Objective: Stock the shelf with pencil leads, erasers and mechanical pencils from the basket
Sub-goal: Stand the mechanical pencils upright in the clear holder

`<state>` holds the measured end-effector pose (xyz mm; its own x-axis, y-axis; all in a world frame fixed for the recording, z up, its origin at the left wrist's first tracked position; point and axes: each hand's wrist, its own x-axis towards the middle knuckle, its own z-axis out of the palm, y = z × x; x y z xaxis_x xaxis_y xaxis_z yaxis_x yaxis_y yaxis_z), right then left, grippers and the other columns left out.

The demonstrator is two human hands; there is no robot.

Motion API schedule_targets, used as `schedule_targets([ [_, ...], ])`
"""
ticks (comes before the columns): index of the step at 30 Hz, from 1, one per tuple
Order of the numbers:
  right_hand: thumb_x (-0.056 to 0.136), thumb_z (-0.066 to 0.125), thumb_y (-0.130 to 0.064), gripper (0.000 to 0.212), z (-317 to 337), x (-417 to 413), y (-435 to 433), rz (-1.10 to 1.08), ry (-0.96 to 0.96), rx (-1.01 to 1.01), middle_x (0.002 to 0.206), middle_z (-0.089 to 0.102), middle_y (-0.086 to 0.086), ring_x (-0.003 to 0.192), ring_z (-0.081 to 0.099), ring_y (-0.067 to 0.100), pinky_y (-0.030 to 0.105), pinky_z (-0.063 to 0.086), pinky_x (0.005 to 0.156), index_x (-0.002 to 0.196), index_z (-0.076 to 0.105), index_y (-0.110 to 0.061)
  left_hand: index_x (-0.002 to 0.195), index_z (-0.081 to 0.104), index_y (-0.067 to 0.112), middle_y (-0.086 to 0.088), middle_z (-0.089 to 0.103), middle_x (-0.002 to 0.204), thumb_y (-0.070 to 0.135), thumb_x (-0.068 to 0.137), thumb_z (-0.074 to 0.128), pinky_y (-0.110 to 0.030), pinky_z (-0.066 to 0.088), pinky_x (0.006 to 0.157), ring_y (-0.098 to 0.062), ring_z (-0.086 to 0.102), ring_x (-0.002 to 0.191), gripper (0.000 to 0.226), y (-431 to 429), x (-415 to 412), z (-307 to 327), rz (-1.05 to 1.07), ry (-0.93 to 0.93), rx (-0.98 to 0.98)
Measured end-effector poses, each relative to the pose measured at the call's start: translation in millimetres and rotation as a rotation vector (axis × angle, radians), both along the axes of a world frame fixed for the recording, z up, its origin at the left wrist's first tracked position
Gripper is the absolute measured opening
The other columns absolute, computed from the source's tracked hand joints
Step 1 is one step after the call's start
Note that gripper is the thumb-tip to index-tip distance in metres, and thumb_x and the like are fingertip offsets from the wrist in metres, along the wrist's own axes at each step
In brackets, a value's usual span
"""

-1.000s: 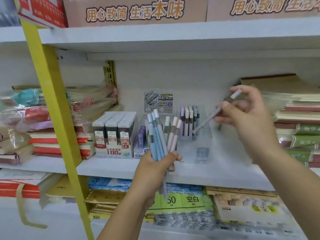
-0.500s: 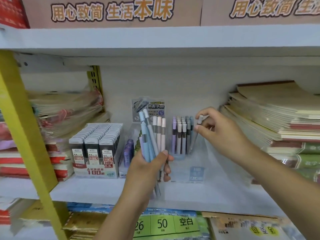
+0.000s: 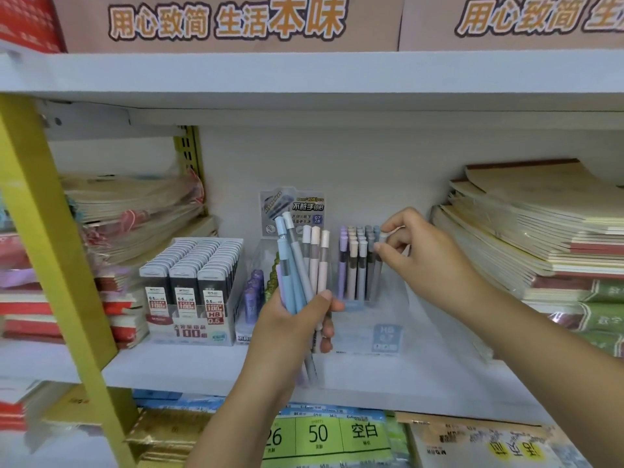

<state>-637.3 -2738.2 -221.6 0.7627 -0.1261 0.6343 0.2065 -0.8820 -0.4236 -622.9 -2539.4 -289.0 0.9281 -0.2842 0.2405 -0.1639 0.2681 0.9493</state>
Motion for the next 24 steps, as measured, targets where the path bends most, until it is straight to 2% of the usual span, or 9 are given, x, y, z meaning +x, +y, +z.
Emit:
schedule_targets([
  [4, 0.085, 0.070, -0.029, 0.018, -5, 2, 0, -0.036, -0.018, -0.102, 0.075, 0.060, -0.013, 0.079, 0.054, 0.005, 0.014, 0.035, 0.061, 0.087, 0.053, -0.024, 0.111, 0.060, -0.003, 0.002, 0.068, 0.062, 0.016, 0.096, 0.062, -0.024, 0.048, 0.049, -0.015, 0.052, 0.050, 0.025, 1, -1, 0, -0.031, 0.009, 0.001],
  [6, 0.086, 0.069, -0.030, 0.014, -6, 2, 0, -0.081, -0.031, -0.191, 0.080, 0.059, -0.010, 0.088, 0.049, 0.013, 0.025, 0.034, 0.067, 0.088, 0.058, -0.022, 0.112, 0.060, 0.003, -0.003, 0.072, 0.071, 0.016, 0.096, 0.062, -0.026, 0.049, 0.050, -0.015, 0.055, 0.052, 0.022, 3, -2, 1, -0.069, 0.028, -0.018],
  [8, 0.089, 0.064, -0.031, 0.011, -5, 0, 1, -0.102, -0.100, -0.206, 0.088, 0.056, -0.007, 0.092, 0.046, 0.013, 0.024, 0.032, 0.073, 0.093, 0.064, -0.020, 0.114, 0.060, 0.008, -0.008, 0.075, 0.084, 0.016, 0.095, 0.062, -0.029, 0.051, 0.053, -0.016, 0.058, 0.056, 0.020, 5, -2, 2, -0.118, 0.048, -0.039],
  [10, 0.089, 0.059, -0.035, 0.015, -2, -7, 12, -0.036, -0.145, -0.089, 0.090, 0.057, -0.008, 0.086, 0.049, 0.009, 0.019, 0.035, 0.073, 0.096, 0.066, -0.023, 0.115, 0.061, 0.010, -0.010, 0.076, 0.089, 0.018, 0.095, 0.063, -0.031, 0.054, 0.056, -0.016, 0.061, 0.059, 0.022, 7, -1, 2, -0.157, 0.049, -0.025],
  [13, 0.084, 0.067, -0.037, 0.019, 3, -16, 37, 0.227, 0.060, 0.342, 0.080, 0.069, -0.005, 0.077, 0.062, 0.005, 0.015, 0.044, 0.070, 0.101, 0.068, -0.029, 0.113, 0.062, 0.013, -0.011, 0.077, 0.096, 0.020, 0.094, 0.064, -0.033, 0.058, 0.062, -0.016, 0.066, 0.065, 0.020, 6, -1, 2, -0.197, 0.040, -0.009],
  [16, 0.084, 0.072, -0.024, 0.021, 6, -18, 47, 0.348, 0.178, 0.540, 0.072, 0.072, -0.005, 0.068, 0.066, 0.005, 0.017, 0.046, 0.062, 0.104, 0.066, -0.025, 0.113, 0.063, 0.014, -0.012, 0.077, 0.098, 0.020, 0.094, 0.064, -0.036, 0.060, 0.065, -0.019, 0.071, 0.070, 0.020, 5, -3, 3, -0.227, 0.036, -0.012],
  [19, 0.086, 0.068, -0.010, 0.016, 14, -19, 42, 0.337, 0.096, 0.710, 0.066, 0.070, -0.002, 0.060, 0.064, 0.009, 0.021, 0.045, 0.052, 0.099, 0.062, -0.017, 0.113, 0.064, 0.013, -0.013, 0.077, 0.099, 0.023, 0.089, 0.066, -0.037, 0.062, 0.067, -0.025, 0.075, 0.080, 0.026, 6, -3, 3, -0.244, 0.070, -0.040],
  [21, 0.088, 0.064, -0.005, 0.016, 24, -21, 31, 0.286, -0.046, 0.748, 0.066, 0.069, 0.000, 0.057, 0.063, 0.010, 0.020, 0.044, 0.048, 0.098, 0.058, -0.016, 0.112, 0.064, 0.012, -0.012, 0.077, 0.099, 0.022, 0.090, 0.065, -0.035, 0.062, 0.063, -0.023, 0.075, 0.075, 0.025, 9, -1, 2, -0.211, 0.088, -0.042],
  [24, 0.088, 0.064, -0.009, 0.018, 34, -23, 14, 0.229, -0.168, 0.579, 0.070, 0.068, 0.001, 0.063, 0.063, 0.011, 0.019, 0.044, 0.054, 0.098, 0.056, -0.022, 0.110, 0.064, 0.011, -0.006, 0.078, 0.091, 0.019, 0.094, 0.063, -0.026, 0.052, 0.050, -0.013, 0.062, 0.055, 0.018, 13, 3, -2, -0.112, 0.071, -0.001],
])
